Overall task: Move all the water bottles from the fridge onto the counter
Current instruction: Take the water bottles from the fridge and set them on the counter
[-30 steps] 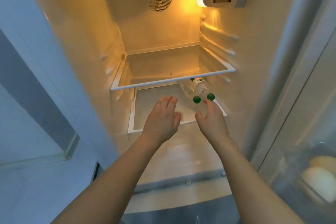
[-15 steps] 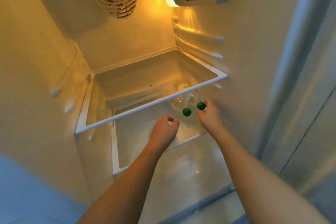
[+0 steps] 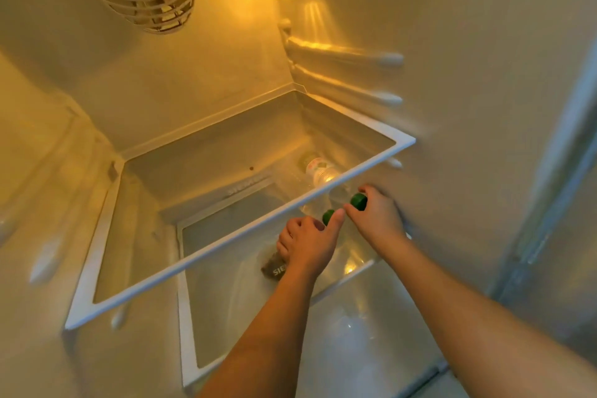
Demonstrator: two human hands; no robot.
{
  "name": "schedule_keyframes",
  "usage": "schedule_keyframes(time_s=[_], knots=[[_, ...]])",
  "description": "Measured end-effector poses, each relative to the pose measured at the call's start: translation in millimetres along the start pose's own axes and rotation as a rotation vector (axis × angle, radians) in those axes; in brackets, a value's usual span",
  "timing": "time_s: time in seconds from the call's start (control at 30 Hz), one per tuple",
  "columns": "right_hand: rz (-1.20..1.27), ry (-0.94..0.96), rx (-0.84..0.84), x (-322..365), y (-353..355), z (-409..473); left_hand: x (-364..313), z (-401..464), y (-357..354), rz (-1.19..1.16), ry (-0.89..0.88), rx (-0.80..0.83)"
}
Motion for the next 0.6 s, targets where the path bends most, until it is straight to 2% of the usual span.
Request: schedule_keyframes(time_s=[0.13,0.3,0.47,0.6], knots=[[-0.008,0.021,-0.034,-2.9,-4.1,1.8,-1.3,3.3,-4.7,0.048,0.028,-0.052],[0.0,0.015,-0.048,-4.2,-5.8,2.5,1.2,-6.5,-10.2,-0.046,0.002,-0.351],[-0.042,0.014,-0.05,-1.6,-8.5,2.3,0.8,-3.8,-15.7,-0.031,0.029,-0.414],[-0.131,0.102,-0.074,0.3,-9.3,-0.3,1.9,-1.0,-20.5,0.003,0.042,-0.436]])
Point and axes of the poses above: each hand's wrist, its own z-axis towards the middle knuckle, its own y-axis out of the back of the hand, x = y × z, the point moved 1 cm from there along z, towards the middle knuckle, and after that the axes turned 13 degrees about -y, right-handed, at the moved point
